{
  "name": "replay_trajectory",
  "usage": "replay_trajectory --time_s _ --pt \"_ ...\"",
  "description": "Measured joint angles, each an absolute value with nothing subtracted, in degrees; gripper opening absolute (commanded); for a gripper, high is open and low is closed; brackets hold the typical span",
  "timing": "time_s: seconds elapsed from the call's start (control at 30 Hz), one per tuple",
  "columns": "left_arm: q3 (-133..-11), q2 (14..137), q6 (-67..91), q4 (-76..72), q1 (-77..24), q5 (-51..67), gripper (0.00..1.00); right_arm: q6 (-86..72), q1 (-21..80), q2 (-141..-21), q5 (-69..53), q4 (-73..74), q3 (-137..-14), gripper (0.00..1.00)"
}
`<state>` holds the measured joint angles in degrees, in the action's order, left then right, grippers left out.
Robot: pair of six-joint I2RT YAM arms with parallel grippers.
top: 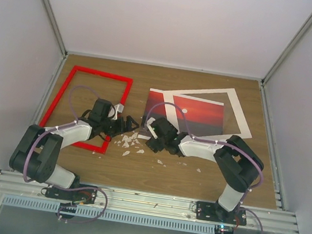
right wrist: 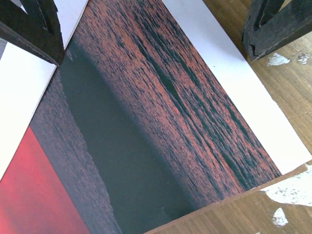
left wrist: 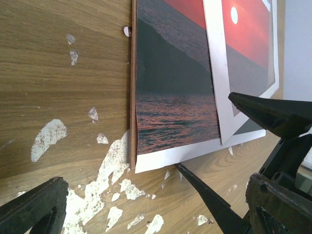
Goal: Take the photo out of the frame
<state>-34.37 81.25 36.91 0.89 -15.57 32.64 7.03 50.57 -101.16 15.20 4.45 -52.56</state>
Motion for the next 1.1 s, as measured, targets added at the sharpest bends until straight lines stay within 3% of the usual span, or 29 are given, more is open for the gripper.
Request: replay_trajectory --time_s 0.7,0.87,1.1 --pt "-35.77 84.88 37.5 -0.27 -17.17 33.78 0.93 5.41 49.84 -99.0 16.56 2.92 -52.38 1.0" --pt "-37.1 86.54 38.54 -1.91 -17.5 35.07 0.85 5.02 49.56 -98.65 16.58 2.9 -52.38 1.0" --pt "-40.32 91.64 40.16 -4.84 -18.24 36.77 0.63 4.38 49.43 -98.26 16.64 2.79 -51.99 1.0"
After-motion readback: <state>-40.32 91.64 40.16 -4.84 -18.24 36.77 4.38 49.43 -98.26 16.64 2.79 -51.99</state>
